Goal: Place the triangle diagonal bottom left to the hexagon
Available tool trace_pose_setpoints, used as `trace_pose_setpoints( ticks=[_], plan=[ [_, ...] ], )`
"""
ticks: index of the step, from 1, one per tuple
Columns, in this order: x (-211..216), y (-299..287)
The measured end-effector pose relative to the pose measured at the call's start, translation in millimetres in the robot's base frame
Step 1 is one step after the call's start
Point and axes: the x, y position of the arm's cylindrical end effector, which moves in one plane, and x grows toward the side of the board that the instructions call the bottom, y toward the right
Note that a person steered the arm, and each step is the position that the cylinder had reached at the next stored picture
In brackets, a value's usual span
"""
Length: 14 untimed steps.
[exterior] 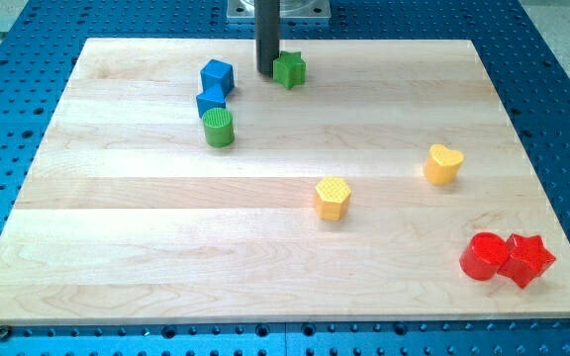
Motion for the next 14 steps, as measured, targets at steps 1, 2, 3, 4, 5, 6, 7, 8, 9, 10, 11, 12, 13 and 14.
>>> trace_pose_setpoints(
  ticks=[1, 2, 3, 4, 5, 6, 7, 8, 9, 10, 11, 12, 13, 14],
  plan=[
    [47.1, -44.6],
    [59.6, -48.5],
    [59.7, -75.0],
    [81.3, -119.0],
    [119.9, -103.8],
    [155.9, -72.4],
    [167.4, -72.5],
    [127.3, -93.6],
    [125.2, -112.7],
    [162.5, -100.2],
    [203.4, -58.8],
    [222.9, -45.5],
    [188.9, -73.5],
    [196.4, -99.3]
  ],
)
